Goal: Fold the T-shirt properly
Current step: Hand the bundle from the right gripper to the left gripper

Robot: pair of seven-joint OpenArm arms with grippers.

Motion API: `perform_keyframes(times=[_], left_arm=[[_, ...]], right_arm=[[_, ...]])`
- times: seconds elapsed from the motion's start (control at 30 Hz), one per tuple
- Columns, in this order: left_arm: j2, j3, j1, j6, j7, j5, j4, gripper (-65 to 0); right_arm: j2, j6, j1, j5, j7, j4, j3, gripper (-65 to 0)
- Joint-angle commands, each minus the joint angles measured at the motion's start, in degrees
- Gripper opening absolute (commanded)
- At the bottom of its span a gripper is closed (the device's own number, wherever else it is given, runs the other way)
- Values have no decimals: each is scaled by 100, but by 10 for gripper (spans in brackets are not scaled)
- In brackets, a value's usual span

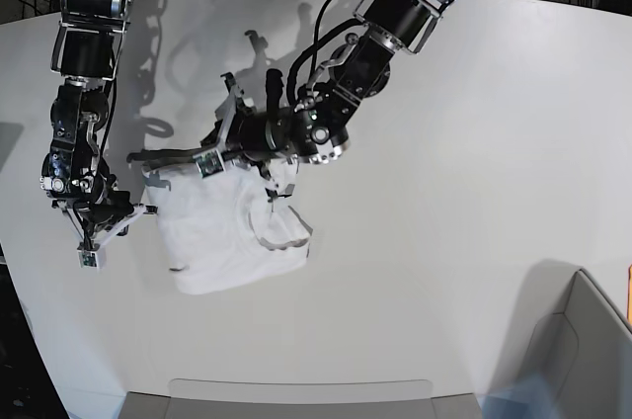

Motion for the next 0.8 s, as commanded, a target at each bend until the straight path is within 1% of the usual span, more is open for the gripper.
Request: perform_keyframes(times=[0.0,0.07,0.17,0.27,0.33,0.37,0.43,0.5,0.57,0.6,0.67,0.77], left_arm=[[83,154,-115,5,-166,-63,18,-650],[100,347,-142,5,-201,-46,-413,-650],[206,189,-238,5,-280,-55,-1380,-650],[311,-488,-502,5,-623,-63,-1890,-650],[311,-1051,-643,5,-755,-72,-2057,-650],[303,-1323,-739,124,-834,-81,-2101,-650],[294,-2079,-986,634,-1080,-81,-2188,-650],[294,-2765,-1126,854,-1335,-90,-2215,-650],[311,-3196,-1232,845,-1449,-90,-2162,-650],[311,-3293,-1276,845,-1467,-90,-2136,-650],[311,-3468,-1267,845,-1467,-99,-1942,-650],[311,-3618,-1197,845,-1467,-99,-1503,-650]], right_arm=[[98,-28,202,-11,138,-121,16,-650],[10,-28,325,-19,147,-411,-221,-650],[-25,-28,255,-2,112,-376,-863,-650],[-25,-11,-97,7,-205,108,-1487,-650],[-25,7,-457,7,-442,767,-1812,-650],[-25,7,-633,7,-539,1119,-1935,-650],[2,7,-1029,7,-794,2006,-2155,-650],[28,7,-1319,7,-1040,2701,-2261,-650],[28,7,-1547,7,-1181,3237,-2234,-650],[46,7,-1653,7,-1198,3413,-2234,-650],[239,7,-1785,-11,-1198,3694,-2164,-650],[362,7,-1785,16,-1066,3774,-1724,-650]])
